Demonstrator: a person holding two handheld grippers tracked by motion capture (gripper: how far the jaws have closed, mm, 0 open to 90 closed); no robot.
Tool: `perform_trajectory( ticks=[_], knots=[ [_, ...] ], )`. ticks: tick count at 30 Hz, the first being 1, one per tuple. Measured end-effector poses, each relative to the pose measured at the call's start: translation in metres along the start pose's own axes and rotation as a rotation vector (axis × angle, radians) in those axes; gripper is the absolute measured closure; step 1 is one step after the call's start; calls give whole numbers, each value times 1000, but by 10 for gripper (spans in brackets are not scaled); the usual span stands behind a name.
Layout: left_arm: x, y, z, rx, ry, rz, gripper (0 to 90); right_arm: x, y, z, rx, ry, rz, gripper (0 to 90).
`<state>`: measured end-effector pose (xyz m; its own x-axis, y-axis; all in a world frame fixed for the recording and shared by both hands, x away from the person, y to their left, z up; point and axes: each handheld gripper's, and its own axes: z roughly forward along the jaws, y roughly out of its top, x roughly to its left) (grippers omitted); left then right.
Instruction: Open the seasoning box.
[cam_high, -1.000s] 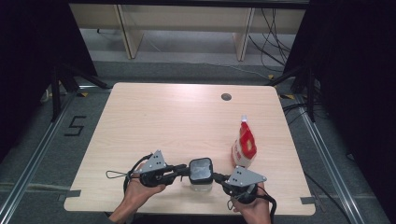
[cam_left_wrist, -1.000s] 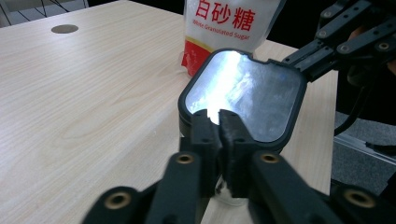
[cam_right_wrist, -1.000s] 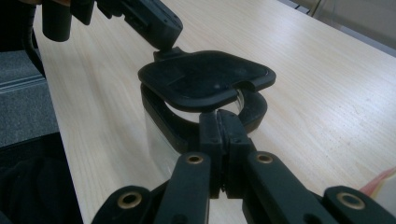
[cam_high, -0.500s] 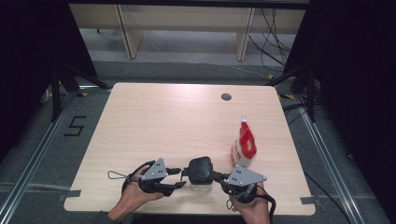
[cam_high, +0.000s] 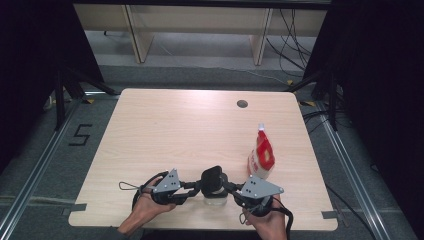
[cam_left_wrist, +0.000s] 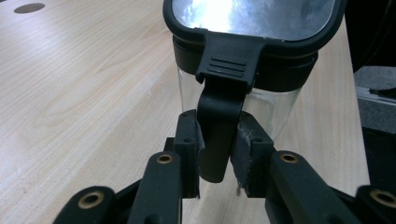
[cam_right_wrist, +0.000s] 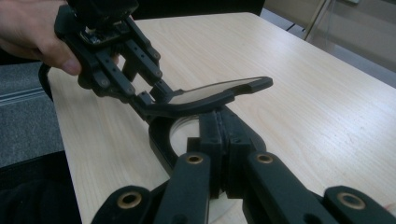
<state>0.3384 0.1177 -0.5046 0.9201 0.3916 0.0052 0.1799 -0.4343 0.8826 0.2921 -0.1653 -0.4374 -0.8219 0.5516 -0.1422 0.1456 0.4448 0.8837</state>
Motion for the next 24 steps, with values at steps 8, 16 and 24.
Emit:
perform_trajectory(
  ticks=[8, 16, 24],
  knots=[
    [-3, 0, 0, -2, 20, -6, 730, 4, 8, 4, -10, 7, -11, 896],
    [-8, 2, 2, 9, 38, 0, 732, 11, 21, 8, -33, 19, -31, 892],
    [-9, 2, 2, 14, 45, -1, 733, 14, 28, 11, -37, 31, -37, 892]
  ],
)
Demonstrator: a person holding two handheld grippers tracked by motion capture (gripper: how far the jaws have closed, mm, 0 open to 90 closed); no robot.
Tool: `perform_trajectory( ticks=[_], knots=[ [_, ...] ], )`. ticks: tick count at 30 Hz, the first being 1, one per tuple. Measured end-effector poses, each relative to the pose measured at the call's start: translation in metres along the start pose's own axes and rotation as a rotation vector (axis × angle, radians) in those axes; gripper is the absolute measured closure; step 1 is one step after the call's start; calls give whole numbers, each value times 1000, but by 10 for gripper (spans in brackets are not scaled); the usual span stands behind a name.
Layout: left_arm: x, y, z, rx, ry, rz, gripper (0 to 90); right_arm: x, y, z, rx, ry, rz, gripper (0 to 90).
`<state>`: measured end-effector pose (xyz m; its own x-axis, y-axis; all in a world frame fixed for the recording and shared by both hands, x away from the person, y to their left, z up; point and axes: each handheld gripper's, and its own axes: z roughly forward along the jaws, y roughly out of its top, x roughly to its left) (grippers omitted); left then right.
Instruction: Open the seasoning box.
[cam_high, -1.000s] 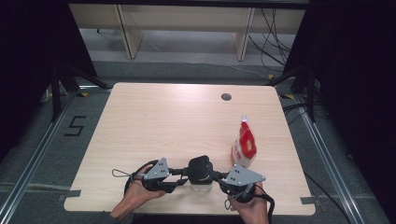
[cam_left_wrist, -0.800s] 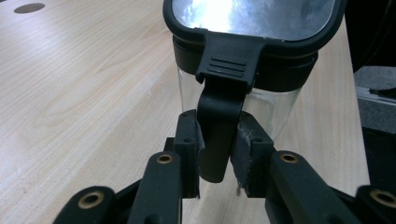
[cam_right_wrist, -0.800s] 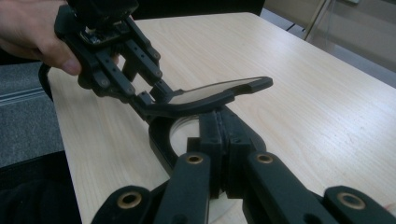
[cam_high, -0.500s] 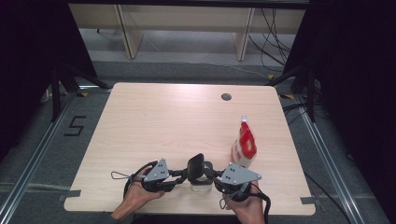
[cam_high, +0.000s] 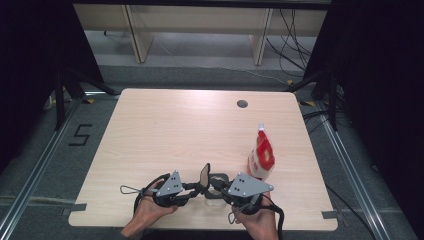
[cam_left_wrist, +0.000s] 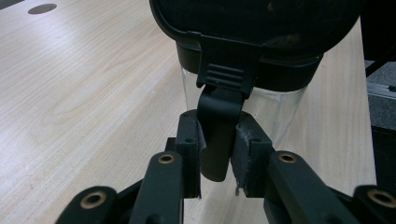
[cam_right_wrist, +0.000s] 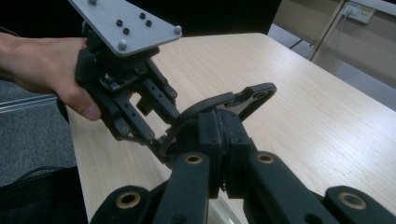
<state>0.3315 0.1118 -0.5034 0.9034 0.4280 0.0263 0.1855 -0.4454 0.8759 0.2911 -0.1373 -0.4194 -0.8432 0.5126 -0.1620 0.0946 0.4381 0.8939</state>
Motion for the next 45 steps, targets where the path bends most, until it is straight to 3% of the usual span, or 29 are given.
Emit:
perform_trajectory(
  ticks=[1, 4, 5, 13, 45],
  knots=[
    [1, 1, 0, 6, 5, 30, 733, 1, 1, 1, 0, 2, -2, 891],
    [0, 1, 0, 0, -3, 22, 733, 2, 2, 3, -4, 1, -8, 890],
    [-2, 0, 0, 2, 3, 0, 733, 4, 4, 4, -2, 0, -7, 889],
    [-2, 1, 0, 9, 13, 2, 733, 6, 10, 10, 0, 15, -38, 886],
    [-5, 1, -1, 25, 19, 9, 734, 14, 16, 22, 7, 30, -47, 875]
  ],
)
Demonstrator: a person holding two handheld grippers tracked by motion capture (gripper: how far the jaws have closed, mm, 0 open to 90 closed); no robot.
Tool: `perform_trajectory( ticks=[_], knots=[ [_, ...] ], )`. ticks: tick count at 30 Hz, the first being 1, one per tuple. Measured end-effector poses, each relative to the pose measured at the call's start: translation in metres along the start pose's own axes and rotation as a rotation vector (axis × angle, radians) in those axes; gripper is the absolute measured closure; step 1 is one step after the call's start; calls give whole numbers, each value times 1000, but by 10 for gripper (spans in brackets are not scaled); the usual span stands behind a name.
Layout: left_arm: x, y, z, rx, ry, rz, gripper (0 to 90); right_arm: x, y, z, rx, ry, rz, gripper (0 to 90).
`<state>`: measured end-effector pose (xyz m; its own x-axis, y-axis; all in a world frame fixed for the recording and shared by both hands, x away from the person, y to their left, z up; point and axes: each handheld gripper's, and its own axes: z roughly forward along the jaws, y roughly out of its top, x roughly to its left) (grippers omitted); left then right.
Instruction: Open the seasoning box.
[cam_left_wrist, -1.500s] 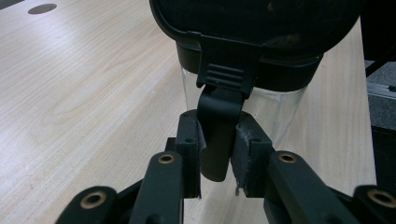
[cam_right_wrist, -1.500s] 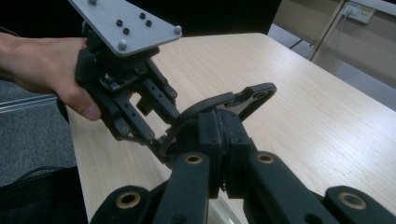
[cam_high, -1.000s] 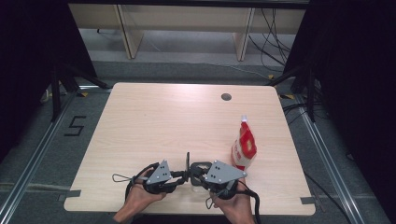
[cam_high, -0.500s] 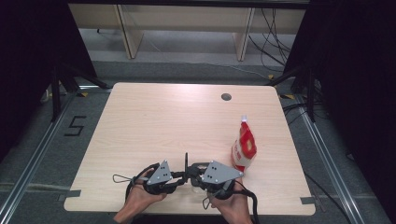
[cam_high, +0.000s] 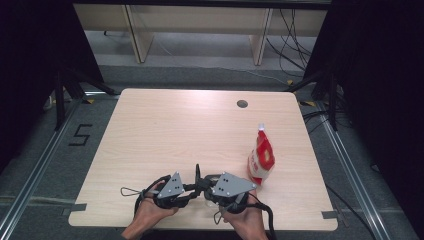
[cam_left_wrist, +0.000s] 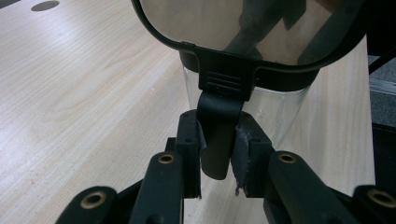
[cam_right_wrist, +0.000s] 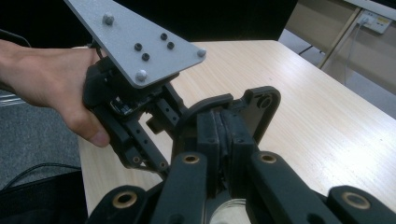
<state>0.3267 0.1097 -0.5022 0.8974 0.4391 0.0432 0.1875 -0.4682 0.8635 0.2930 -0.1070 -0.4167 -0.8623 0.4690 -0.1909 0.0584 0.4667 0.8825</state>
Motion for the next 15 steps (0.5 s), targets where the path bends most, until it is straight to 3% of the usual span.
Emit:
perform_trajectory(
  ticks=[13, 14, 15],
  knots=[
    [-2, 0, 0, -6, 5, -14, 734, -3, -5, -4, -2, -4, 14, 822],
    [-1, 1, -1, -3, 5, 11, 734, -4, -7, -7, -6, -12, 24, 806],
    [-1, 1, -1, -3, 5, 11, 734, -4, -7, -7, -6, -12, 24, 806]
  ],
)
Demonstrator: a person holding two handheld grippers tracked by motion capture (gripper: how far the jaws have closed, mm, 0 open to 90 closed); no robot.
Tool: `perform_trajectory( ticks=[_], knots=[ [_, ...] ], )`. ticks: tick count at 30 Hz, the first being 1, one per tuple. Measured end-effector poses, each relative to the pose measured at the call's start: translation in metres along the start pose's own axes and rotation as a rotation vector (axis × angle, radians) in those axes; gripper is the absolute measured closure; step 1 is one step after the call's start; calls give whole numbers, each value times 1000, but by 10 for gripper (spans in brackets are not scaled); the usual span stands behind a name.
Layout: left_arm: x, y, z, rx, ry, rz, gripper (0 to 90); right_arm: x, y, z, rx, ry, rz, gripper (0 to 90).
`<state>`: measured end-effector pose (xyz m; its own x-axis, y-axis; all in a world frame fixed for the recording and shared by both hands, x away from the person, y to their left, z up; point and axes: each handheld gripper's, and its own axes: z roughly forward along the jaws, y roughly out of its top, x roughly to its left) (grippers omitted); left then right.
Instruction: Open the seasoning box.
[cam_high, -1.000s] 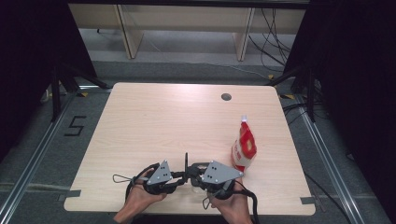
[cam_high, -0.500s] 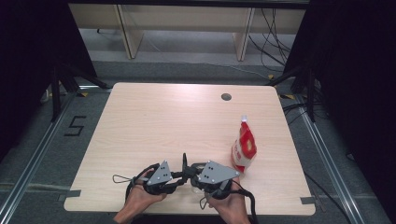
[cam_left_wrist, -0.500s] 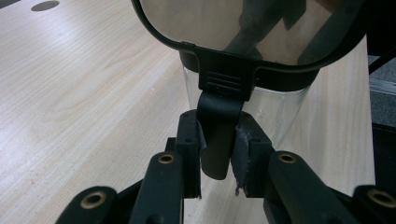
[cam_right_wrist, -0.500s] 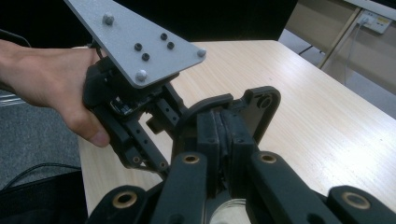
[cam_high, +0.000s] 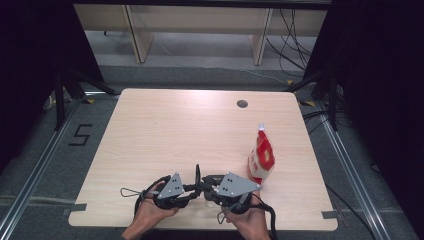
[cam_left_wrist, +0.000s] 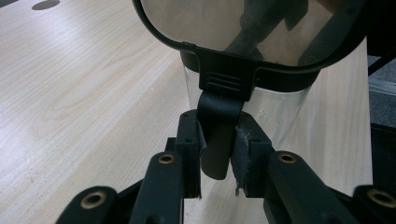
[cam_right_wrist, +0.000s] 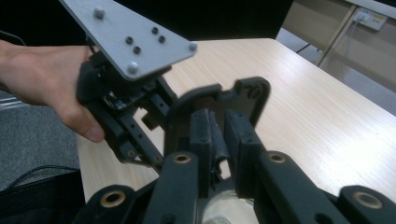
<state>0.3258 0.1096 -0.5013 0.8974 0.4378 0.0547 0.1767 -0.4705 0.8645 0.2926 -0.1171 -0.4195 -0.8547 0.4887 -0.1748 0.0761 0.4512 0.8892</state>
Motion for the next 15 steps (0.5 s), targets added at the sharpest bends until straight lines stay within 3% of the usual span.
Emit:
perform_trajectory(
  ticks=[1, 10, 14, 15],
  knots=[
    [-1, -1, 0, -1, -5, -24, 734, -3, -4, -4, 0, -6, 7, 784],
    [-1, -1, -2, 4, -15, -29, 724, -13, -32, -29, -7, -41, 57, 692],
    [2, 0, -6, -9, -23, -43, 633, -13, -54, -48, 1, -72, 84, 648],
    [5, 1, -11, -24, -30, -41, 601, -13, -65, -59, 11, -99, 112, 639]
  ],
)
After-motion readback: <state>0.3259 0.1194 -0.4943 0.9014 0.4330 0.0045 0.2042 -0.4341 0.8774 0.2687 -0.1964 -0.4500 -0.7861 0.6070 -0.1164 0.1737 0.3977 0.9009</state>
